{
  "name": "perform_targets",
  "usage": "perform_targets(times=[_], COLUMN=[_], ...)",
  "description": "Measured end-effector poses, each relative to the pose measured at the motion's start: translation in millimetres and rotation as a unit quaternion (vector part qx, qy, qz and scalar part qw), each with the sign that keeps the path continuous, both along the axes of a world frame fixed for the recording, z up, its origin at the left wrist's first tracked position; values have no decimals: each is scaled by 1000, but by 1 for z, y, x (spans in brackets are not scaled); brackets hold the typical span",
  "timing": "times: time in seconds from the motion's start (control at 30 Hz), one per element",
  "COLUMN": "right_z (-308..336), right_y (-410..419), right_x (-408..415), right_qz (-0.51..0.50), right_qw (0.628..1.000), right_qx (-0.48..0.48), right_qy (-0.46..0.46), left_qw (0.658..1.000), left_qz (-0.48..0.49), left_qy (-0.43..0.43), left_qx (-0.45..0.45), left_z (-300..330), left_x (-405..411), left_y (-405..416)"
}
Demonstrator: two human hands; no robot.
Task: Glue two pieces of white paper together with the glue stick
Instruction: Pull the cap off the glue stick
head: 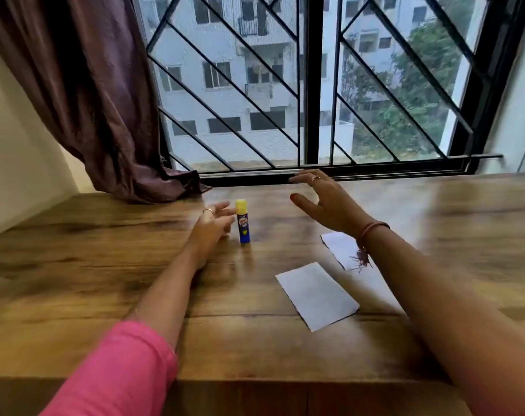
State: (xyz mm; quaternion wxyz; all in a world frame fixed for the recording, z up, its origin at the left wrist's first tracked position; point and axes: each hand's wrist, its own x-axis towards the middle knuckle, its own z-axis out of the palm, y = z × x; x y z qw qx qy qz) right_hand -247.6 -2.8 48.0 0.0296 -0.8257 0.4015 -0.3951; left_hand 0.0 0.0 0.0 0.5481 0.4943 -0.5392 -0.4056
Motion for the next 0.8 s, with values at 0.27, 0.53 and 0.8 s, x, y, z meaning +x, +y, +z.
perform_targets(times=[0.27,0.53,0.8], right_z=[-11,-5,0], right_y=[-7,12,26], right_x=[16,31,37], right_qz=[-5,31,41], right_qw=[998,981,979], right_qx=[42,97,95], right_qy=[-41,-166,-176], left_qw=[991,981,972], left_qz=[-81,-96,-95], left_qy=[-108,-152,-171], left_qx=[-9,-75,-133], left_z=[-1,5,13], left_x=[-5,-23,-37], left_y=[2,14,28])
